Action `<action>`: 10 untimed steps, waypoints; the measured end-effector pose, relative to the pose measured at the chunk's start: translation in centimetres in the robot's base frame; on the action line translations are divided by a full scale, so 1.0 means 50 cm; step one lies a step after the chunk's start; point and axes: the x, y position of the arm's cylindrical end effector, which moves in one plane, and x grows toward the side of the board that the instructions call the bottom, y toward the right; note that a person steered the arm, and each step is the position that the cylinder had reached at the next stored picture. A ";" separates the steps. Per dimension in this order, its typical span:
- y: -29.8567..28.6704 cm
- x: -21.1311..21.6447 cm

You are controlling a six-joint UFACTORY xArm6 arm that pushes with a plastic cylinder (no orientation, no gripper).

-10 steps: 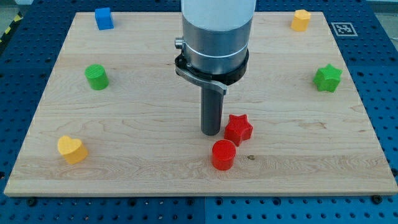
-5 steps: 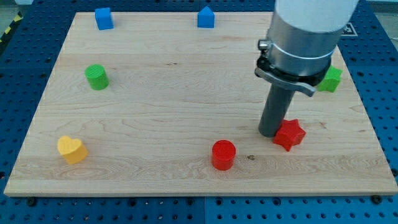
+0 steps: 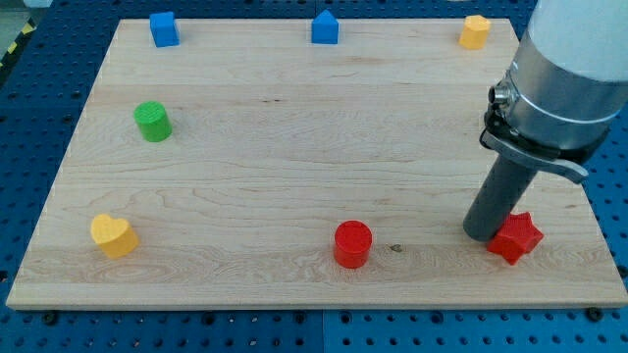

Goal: Push the red star to the bottom right side of the board

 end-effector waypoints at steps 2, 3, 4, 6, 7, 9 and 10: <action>0.030 0.033; 0.064 0.035; 0.092 0.034; -0.030 -0.091; -0.189 -0.126; -0.322 -0.126; -0.323 -0.126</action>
